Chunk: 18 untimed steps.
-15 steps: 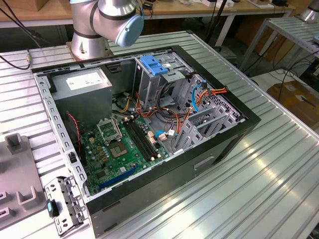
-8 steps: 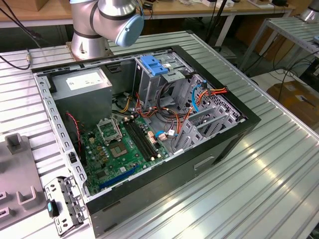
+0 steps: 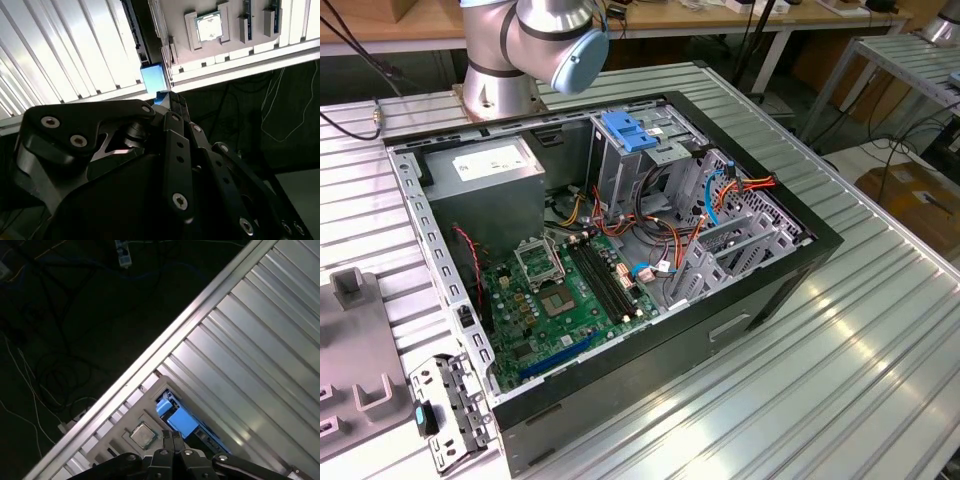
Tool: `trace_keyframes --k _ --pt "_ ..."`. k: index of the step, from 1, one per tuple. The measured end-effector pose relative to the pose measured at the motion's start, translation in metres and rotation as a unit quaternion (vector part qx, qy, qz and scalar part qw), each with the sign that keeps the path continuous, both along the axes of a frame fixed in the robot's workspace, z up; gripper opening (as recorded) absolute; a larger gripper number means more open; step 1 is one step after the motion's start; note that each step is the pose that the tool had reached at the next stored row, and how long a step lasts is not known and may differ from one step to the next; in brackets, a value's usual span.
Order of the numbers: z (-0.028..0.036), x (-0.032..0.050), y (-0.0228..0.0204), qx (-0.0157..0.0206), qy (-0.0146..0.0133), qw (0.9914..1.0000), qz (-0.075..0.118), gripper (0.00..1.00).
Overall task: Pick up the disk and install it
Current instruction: 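Pick up the disk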
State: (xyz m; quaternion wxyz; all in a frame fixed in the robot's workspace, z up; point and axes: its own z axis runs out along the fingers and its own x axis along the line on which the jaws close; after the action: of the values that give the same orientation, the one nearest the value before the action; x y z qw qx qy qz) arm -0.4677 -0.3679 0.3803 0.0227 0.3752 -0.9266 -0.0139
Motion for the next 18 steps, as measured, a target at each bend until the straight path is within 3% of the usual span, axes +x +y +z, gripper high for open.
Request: trace_keyframes --k 6,8,10,14,18 --pt "-0.0020 0.0008 0.0098 -0.0025 -0.0001 1.00000 0.001 0.11" --pt "-0.0029 0.0009 0.0125 -0.0081 -0.0012 0.99997 0.002 0.11" --pt "-0.0030 0.0009 0.0131 -0.0145 -0.0060 0.99986 0.006 0.11" --pt "-0.0037 0.0010 0.0131 -0.0191 -0.0234 0.99947 0.012 0.11" --pt "-0.0054 0.0010 0.0132 -0.0182 -0.0253 0.99834 0.048 0.11"
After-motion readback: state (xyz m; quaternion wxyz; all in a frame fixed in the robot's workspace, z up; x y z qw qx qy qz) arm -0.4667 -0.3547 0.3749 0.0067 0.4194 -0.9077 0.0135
